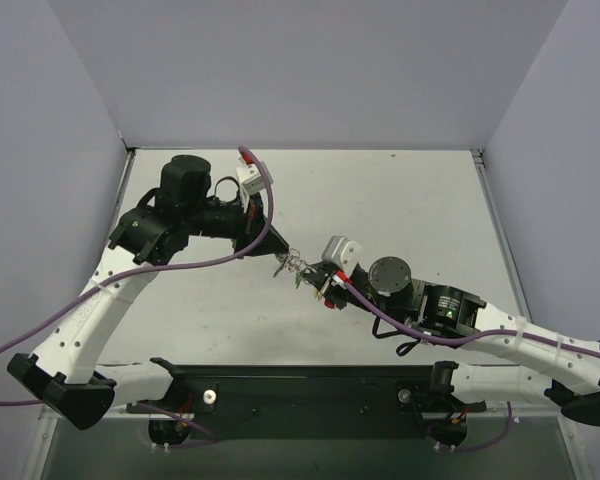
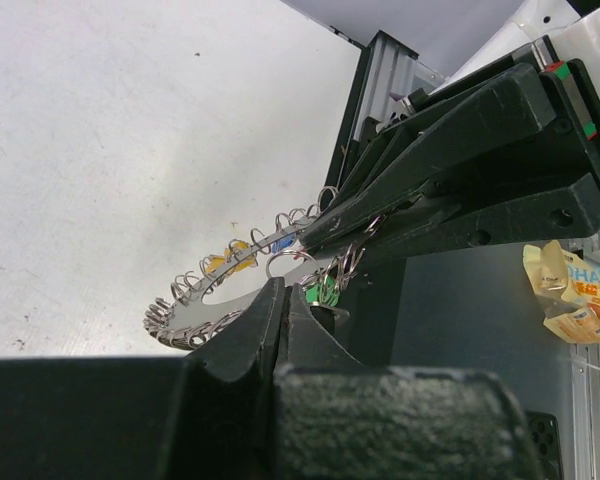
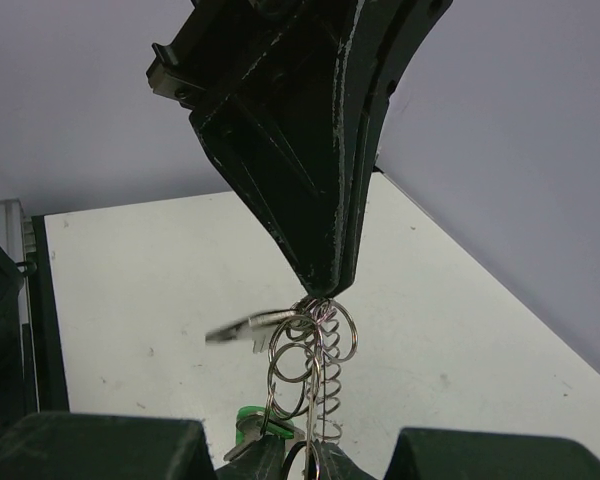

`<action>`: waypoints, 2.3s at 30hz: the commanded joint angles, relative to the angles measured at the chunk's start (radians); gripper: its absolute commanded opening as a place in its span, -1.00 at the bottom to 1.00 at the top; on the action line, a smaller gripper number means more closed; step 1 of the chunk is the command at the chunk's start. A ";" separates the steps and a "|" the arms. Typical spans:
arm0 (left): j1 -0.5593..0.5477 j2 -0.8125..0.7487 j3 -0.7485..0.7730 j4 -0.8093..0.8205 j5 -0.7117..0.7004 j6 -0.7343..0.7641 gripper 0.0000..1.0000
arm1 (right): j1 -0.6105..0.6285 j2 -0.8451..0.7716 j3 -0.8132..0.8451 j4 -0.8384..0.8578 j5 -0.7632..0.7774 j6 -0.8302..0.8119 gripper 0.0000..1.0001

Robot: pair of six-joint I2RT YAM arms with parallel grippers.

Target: Put the keys on the keyring

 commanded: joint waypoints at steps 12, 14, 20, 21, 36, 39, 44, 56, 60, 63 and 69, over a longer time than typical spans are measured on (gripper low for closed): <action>-0.007 -0.078 0.035 0.005 0.009 0.038 -1.00 | -0.019 0.001 0.031 0.092 -0.001 0.009 -1.00; -0.007 -0.083 0.028 0.003 0.007 0.039 -1.00 | -0.019 0.002 0.031 0.093 -0.005 0.009 -1.00; -0.007 -0.061 0.032 0.005 0.009 0.038 0.07 | -0.019 0.005 0.036 0.093 -0.011 0.009 -1.00; -0.007 -0.057 0.037 0.005 0.012 0.065 0.10 | -0.019 0.004 0.036 0.093 -0.009 0.009 -1.00; -0.014 0.012 0.061 -0.018 0.029 0.108 -0.04 | -0.022 -0.001 0.031 0.092 -0.003 0.012 -1.00; -0.016 0.005 0.060 -0.013 0.030 0.110 -0.17 | -0.024 0.001 0.031 0.092 -0.003 0.014 -1.00; -0.028 -0.003 0.058 -0.016 0.040 0.113 -0.25 | -0.025 0.005 0.031 0.093 -0.005 0.015 -1.00; -0.049 -0.007 0.060 -0.035 0.001 0.121 -1.00 | -0.028 0.005 0.028 0.092 -0.005 0.018 -1.00; -0.051 -0.015 0.055 -0.030 -0.006 0.116 -1.00 | -0.030 0.004 0.028 0.095 -0.005 0.020 -1.00; -0.051 -0.027 0.051 -0.030 -0.023 0.109 -1.00 | -0.036 0.007 0.030 0.095 -0.006 0.026 -1.00; -0.053 -0.067 0.031 -0.026 -0.054 0.095 -1.00 | -0.045 0.010 0.031 0.101 -0.006 0.040 -1.00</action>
